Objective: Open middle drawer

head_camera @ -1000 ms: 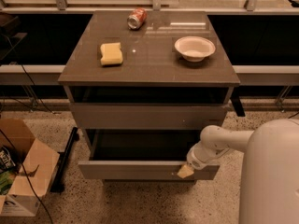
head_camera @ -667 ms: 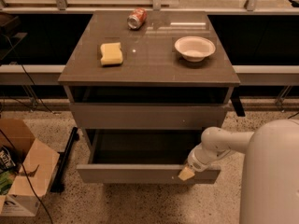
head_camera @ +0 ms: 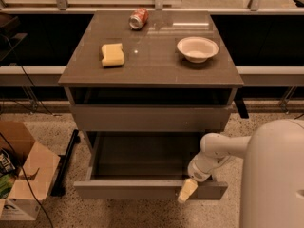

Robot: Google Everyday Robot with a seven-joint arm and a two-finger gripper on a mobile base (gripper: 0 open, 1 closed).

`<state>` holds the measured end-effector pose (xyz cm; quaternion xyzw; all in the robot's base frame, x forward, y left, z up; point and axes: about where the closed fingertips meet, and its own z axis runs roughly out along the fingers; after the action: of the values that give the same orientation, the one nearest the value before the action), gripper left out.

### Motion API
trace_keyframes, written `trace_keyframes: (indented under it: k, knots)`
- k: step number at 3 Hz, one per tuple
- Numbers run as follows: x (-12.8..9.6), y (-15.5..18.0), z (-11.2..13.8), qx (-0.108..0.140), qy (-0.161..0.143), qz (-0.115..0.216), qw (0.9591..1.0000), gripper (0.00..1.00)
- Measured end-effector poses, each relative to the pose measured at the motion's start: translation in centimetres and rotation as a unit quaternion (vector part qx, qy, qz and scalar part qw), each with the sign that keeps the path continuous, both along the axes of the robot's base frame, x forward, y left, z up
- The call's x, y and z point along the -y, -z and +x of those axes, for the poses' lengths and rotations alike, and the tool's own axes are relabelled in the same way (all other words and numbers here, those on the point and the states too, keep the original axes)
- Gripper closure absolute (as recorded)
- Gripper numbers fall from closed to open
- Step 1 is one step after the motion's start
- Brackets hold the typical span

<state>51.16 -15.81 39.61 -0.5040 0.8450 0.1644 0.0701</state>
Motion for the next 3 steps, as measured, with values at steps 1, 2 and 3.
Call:
trace_keyframes:
  k: [1, 2, 3]
  knots:
    - [-0.6, 0.1, -0.6, -0.018, -0.043, -0.036, 0.9983, 0.00]
    - [-0.7, 1.3, -3.8, -0.061, -0.094, -0.085, 0.9900, 0.00]
    - [-0.3, 2.5, -8.1, -0.106, -0.122, -0.110, 0.9808, 0.00]
